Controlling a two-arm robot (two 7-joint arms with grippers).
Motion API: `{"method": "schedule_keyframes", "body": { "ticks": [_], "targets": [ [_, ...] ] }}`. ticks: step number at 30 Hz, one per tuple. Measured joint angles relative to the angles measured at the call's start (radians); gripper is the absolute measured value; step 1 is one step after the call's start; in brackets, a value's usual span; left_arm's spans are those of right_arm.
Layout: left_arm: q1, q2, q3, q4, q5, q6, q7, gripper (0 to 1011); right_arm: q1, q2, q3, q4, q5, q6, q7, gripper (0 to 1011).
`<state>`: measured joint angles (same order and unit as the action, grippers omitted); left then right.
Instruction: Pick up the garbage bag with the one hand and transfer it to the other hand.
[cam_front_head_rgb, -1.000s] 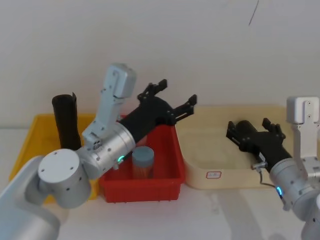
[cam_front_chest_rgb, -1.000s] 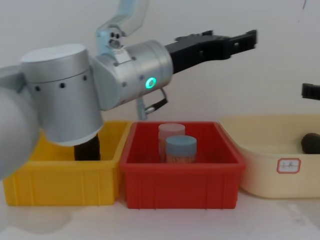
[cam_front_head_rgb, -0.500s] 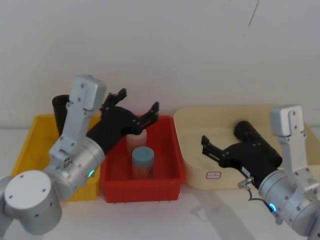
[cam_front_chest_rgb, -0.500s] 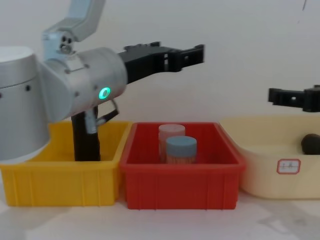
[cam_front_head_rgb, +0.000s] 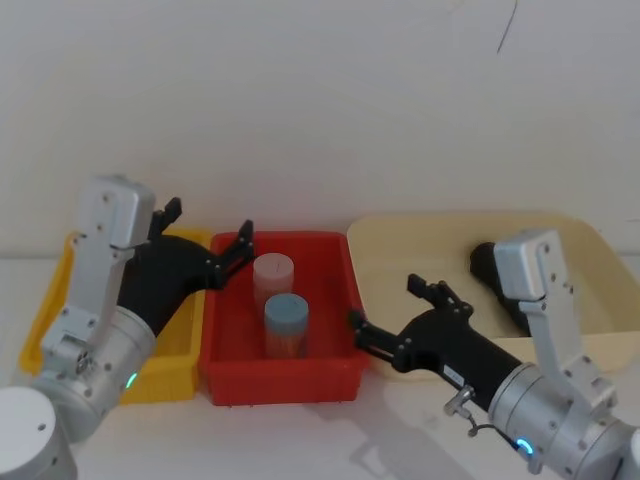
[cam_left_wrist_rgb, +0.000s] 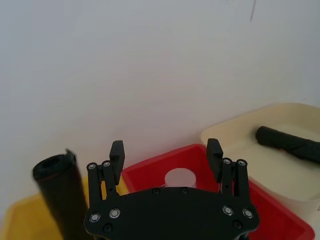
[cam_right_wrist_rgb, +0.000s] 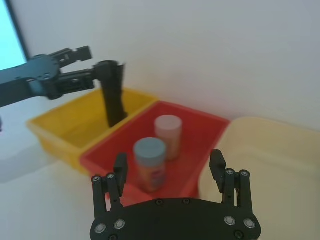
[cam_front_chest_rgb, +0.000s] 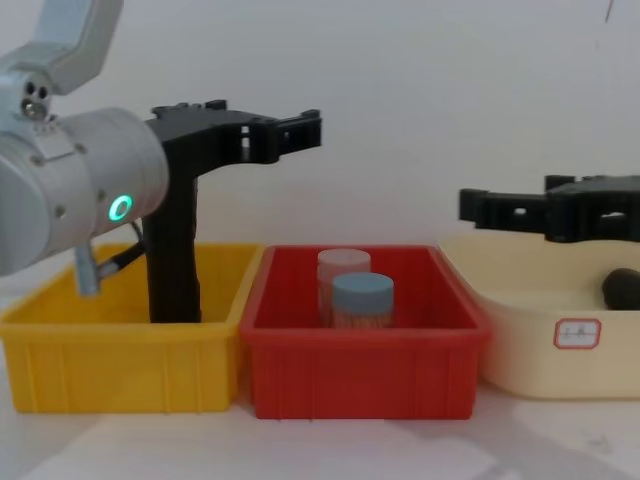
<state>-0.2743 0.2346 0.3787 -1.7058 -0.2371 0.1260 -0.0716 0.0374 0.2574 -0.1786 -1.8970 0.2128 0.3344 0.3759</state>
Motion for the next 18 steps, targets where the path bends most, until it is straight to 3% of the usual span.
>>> {"method": "schedule_keyframes", "body": {
  "ticks": [9, 18],
  "targets": [
    [0.043, 0.014, -0.021, -0.048, 0.015, 0.019, 0.039, 1000, 0.007, 0.014, -0.054, -0.010, 0.001, 0.008, 0.032, 1000],
    [0.064, 0.020, -0.031, -0.071, 0.022, 0.029, 0.058, 1000, 0.048, -0.003, -0.113, 0.013, -0.025, 0.049, 0.021, 1000]
  ]
}}
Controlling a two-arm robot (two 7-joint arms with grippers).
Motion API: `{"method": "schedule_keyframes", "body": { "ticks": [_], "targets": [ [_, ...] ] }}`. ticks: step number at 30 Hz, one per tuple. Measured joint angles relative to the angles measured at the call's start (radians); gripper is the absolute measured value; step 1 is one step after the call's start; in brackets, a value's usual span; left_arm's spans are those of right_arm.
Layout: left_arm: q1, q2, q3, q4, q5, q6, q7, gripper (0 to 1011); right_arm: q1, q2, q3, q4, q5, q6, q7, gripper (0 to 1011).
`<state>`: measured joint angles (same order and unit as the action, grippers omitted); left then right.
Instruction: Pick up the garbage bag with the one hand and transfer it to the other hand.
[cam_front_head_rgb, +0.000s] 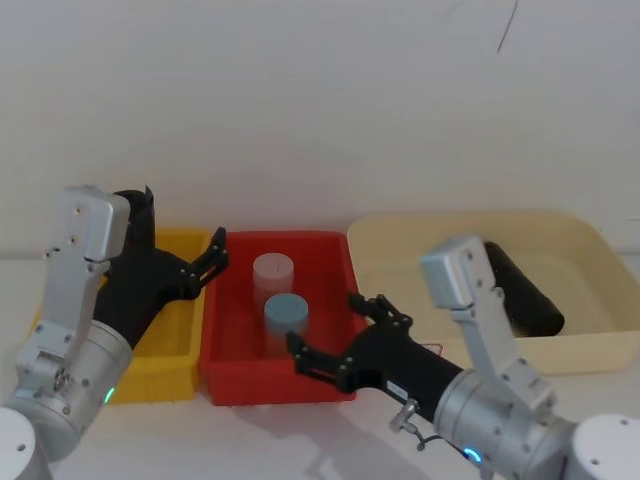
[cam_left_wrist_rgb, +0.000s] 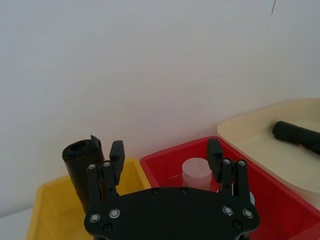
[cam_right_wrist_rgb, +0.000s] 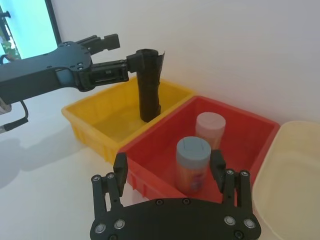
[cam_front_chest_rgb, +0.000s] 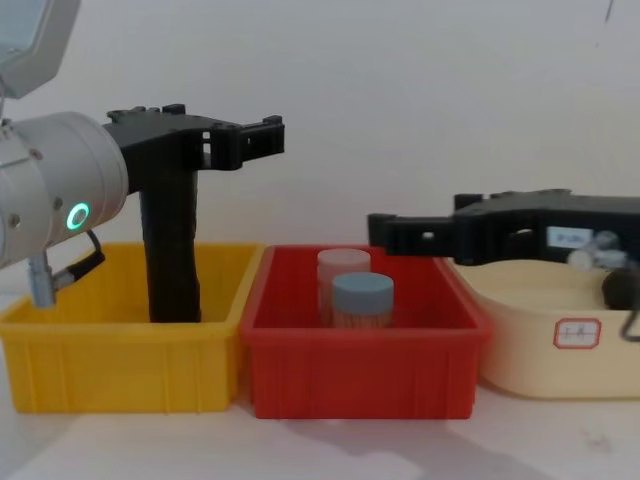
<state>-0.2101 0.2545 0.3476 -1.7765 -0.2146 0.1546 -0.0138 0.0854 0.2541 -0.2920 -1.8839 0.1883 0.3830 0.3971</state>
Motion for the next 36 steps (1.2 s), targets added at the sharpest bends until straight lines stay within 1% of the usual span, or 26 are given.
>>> {"method": "schedule_keyframes", "body": {
  "ticks": [1, 2, 8, 16, 21, 23, 24, 27, 36],
  "targets": [
    [0.001, 0.000, 0.000, -0.001, 0.000, 0.001, 0.001, 1000, 0.010, -0.005, -0.010, 0.007, -0.005, 0.008, -0.005, 1000],
    [0.002, 0.001, -0.001, -0.002, 0.001, 0.001, 0.002, 1000, 0.010, -0.005, -0.010, 0.007, -0.005, 0.008, -0.005, 1000],
    [0.009, 0.003, -0.004, -0.010, 0.003, 0.004, 0.008, 1000, 0.063, -0.025, -0.053, 0.049, -0.033, 0.042, -0.027, 1000],
    [0.014, 0.004, -0.006, -0.015, 0.005, 0.006, 0.012, 1000, 0.127, -0.047, -0.094, 0.112, -0.064, 0.060, -0.050, 1000],
    [0.016, 0.005, -0.007, -0.017, 0.005, 0.006, 0.014, 1000, 0.160, -0.057, -0.115, 0.150, -0.087, 0.058, -0.064, 1000],
    [0.016, 0.005, -0.007, -0.018, 0.006, 0.007, 0.014, 1000, 0.179, -0.063, -0.127, 0.174, -0.104, 0.051, -0.074, 1000],
    [0.016, 0.005, -0.007, -0.018, 0.006, 0.007, 0.014, 1000, 0.179, -0.063, -0.127, 0.174, -0.104, 0.051, -0.074, 1000],
    [0.017, 0.005, -0.008, -0.018, 0.006, 0.007, 0.015, 1000, 0.201, -0.073, -0.139, 0.207, -0.124, 0.040, -0.088, 1000],
    [0.018, 0.006, -0.008, -0.020, 0.007, 0.008, 0.016, 1000, 0.245, -0.090, -0.156, 0.277, -0.161, 0.013, -0.109, 1000]
  ]
}}
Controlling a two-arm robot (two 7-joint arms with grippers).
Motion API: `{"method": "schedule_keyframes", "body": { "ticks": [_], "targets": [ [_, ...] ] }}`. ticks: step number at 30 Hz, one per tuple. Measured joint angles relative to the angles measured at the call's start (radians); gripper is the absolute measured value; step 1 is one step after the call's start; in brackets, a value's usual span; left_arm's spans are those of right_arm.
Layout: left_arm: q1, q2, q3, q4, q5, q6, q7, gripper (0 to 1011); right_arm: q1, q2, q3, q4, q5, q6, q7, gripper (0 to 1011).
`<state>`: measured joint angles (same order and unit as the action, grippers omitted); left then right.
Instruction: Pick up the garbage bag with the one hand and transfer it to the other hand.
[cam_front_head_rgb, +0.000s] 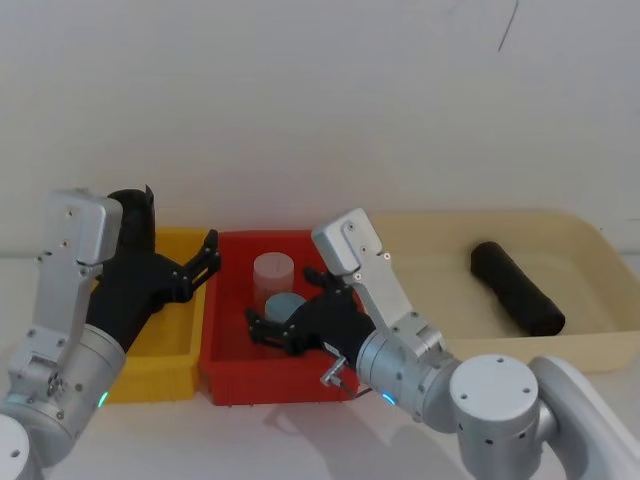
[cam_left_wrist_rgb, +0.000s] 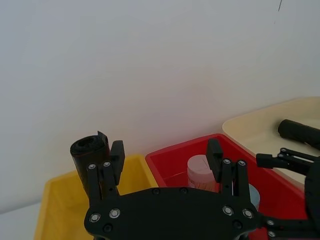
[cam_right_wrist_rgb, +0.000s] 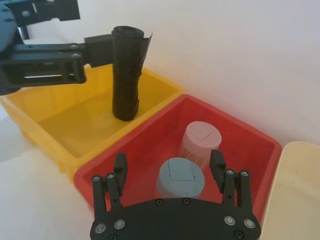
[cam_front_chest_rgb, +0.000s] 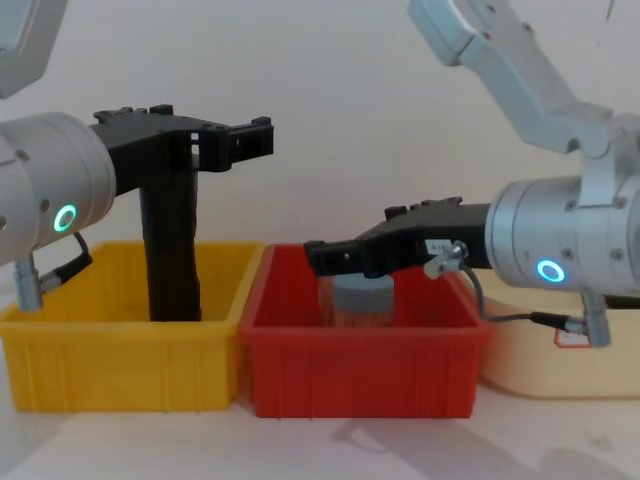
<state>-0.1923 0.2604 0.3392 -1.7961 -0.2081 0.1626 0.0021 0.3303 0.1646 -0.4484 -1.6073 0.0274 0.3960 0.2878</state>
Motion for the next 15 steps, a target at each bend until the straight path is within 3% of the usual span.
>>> {"method": "schedule_keyframes", "body": {
  "ticks": [15],
  "targets": [
    [0.001, 0.000, 0.000, -0.001, 0.000, 0.000, 0.001, 1000, 0.050, -0.017, -0.011, 0.084, -0.030, 0.021, 0.006, 1000]
  ]
}}
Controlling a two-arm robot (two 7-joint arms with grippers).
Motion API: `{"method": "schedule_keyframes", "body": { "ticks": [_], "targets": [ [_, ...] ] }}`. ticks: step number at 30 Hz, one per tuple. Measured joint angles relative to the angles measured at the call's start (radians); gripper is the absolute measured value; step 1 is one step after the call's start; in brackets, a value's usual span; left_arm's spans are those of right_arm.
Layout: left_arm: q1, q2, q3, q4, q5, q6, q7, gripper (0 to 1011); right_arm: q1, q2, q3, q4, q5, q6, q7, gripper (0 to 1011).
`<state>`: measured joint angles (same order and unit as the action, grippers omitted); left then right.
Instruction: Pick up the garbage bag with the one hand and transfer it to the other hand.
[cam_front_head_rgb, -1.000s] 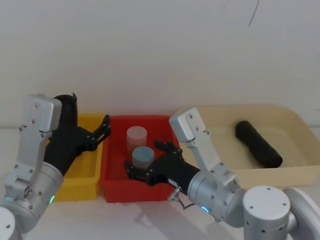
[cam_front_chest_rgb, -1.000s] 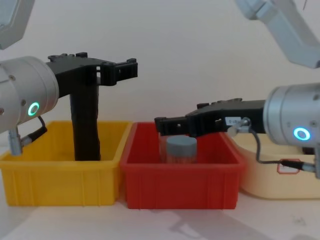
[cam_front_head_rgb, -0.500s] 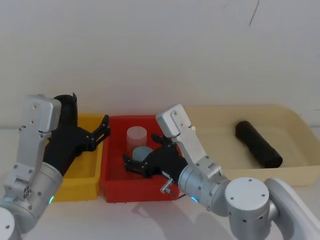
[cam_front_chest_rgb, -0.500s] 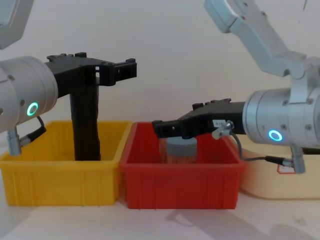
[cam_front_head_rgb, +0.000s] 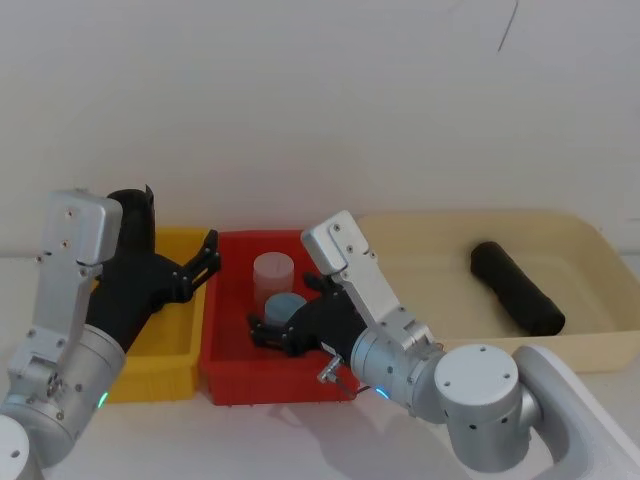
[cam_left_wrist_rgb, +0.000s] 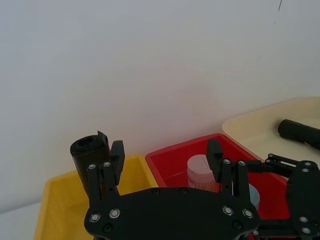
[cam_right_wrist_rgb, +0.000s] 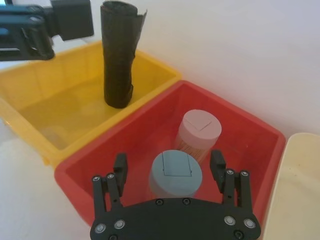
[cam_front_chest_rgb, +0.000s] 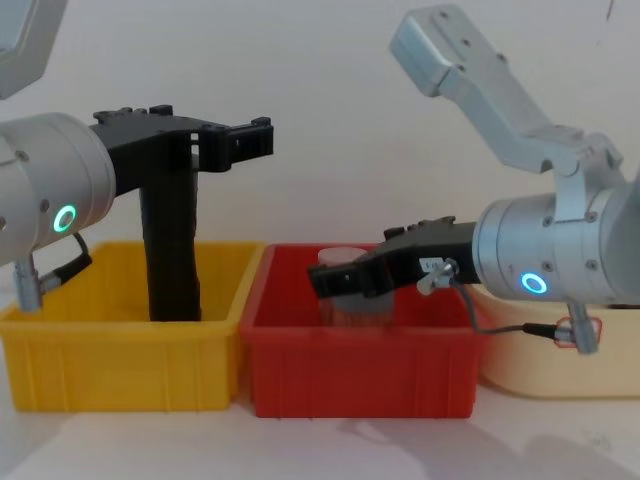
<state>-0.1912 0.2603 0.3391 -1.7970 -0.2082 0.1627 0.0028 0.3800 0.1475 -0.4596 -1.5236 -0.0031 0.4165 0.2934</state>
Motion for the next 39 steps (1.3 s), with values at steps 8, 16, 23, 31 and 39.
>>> {"method": "schedule_keyframes", "body": {
  "ticks": [8, 16, 23, 31, 39],
  "targets": [
    [0.000, 0.000, 0.000, 0.000, 0.000, 0.000, 0.000, 1000, 0.030, -0.014, 0.004, 0.052, -0.007, 0.018, 0.005, 1000],
    [0.000, 0.000, 0.000, 0.000, 0.000, 0.000, 0.000, 1000, 0.053, -0.024, 0.010, 0.100, -0.015, 0.023, 0.008, 1000],
    [0.000, 0.000, 0.000, 0.000, 0.000, 0.000, 0.000, 1000, 0.064, -0.030, 0.015, 0.127, -0.019, 0.034, 0.014, 1000],
    [0.000, 0.000, 0.000, 0.000, 0.000, 0.000, 0.000, 1000, 0.074, -0.031, 0.021, 0.139, -0.013, 0.072, 0.044, 991],
    [0.000, 0.000, 0.000, 0.000, 0.000, 0.000, 0.000, 1000, 0.080, -0.030, 0.031, 0.137, 0.018, 0.127, 0.082, 807]
  ]
}}
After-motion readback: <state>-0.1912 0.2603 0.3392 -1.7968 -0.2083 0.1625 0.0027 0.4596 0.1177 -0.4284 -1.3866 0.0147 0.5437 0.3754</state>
